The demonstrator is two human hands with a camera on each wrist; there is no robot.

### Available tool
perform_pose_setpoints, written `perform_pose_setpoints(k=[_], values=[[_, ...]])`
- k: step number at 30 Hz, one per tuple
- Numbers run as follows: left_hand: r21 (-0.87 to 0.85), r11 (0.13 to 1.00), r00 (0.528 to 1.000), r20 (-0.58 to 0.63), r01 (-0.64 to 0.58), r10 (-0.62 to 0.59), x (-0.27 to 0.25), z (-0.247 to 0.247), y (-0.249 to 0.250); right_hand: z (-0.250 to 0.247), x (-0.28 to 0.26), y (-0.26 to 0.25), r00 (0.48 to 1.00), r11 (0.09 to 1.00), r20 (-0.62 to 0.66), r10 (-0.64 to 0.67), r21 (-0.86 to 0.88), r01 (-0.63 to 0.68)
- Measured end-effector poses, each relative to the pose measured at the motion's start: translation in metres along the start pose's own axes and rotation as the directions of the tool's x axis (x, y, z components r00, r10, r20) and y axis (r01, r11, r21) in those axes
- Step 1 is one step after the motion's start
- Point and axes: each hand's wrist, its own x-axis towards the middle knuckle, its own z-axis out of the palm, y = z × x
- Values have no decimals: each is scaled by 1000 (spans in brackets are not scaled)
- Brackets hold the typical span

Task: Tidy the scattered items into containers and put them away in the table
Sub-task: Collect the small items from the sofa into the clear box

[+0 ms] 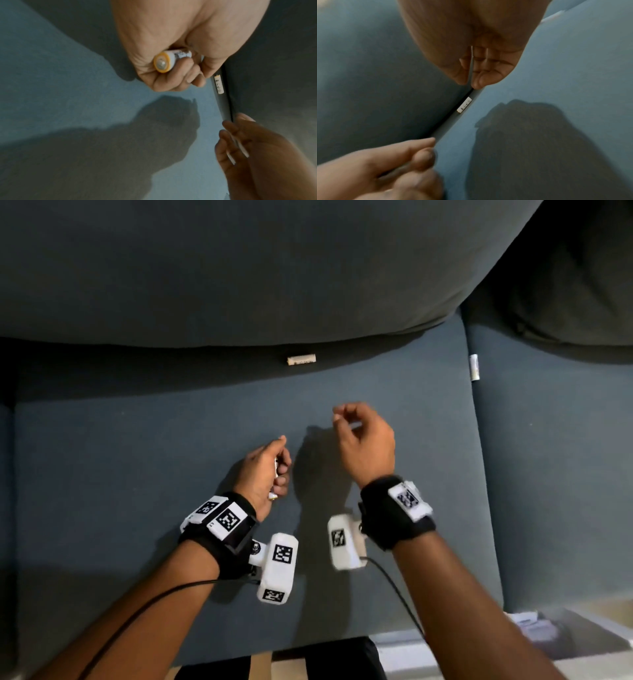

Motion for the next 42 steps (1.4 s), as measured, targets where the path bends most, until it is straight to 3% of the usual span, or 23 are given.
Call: perform_pose_setpoints(k=[2, 4, 5, 7, 9, 12, 17, 20, 23, 27, 31, 34, 37, 42], values=[[22, 999, 998, -39, -47, 48, 0, -7, 4, 7, 32, -4, 978, 977, 165, -126, -152, 151], [33, 997, 996, -53, -72, 74, -3, -13, 8, 19, 63, -10, 907, 883, 340, -249, -305, 357], [16, 997, 996, -60, -72, 73, -3, -18, 10, 28, 75, -14, 873, 829, 404, -273, -362, 427], [-23, 998, 997, -57, -62, 60, -5, -29, 14, 46, 88, -19, 853, 749, 468, -230, -475, 462], [-42, 998, 998, -46, -52, 50, -7, -37, 18, 56, 92, -20, 879, 739, 441, -184, -527, 419], [-90, 995, 999, -33, -38, 36, -9, -42, 27, 58, 86, -20, 912, 829, 385, -140, -459, 320], [-145, 989, 1000, 7, -23, 24, -2, -33, 42, 44, 21, -27, 914, 990, 405, -29, -115, 82], [-164, 986, 999, 44, -17, 24, 6, -18, 46, 26, -17, -32, 895, 994, 433, -109, 31, 106], [2, 995, 994, 29, -102, 102, 11, -2, 38, 3, -23, -4, 957, 988, 270, -102, -87, 130], [115, 990, 993, 102, -78, 67, 16, 17, 22, -48, 9, 52, 999, 968, -31, -20, -252, 12], [143, 989, 997, 82, -24, 12, 16, 34, 13, -110, 75, 88, 989, 901, -149, 2, -428, -66], [158, 987, 997, 71, -7, -4, 12, 58, 10, -140, 125, 113, 991, 813, -78, 104, -567, -130], [171, 985, 997, 79, -24, 11, 11, 93, 7, -145, 157, 130, 963, 823, -7, 271, -517, -236], [168, 985, 996, 87, -44, 29, 17, 161, 1, -152, 170, 134, 951, 881, 83, 299, -406, -242]])
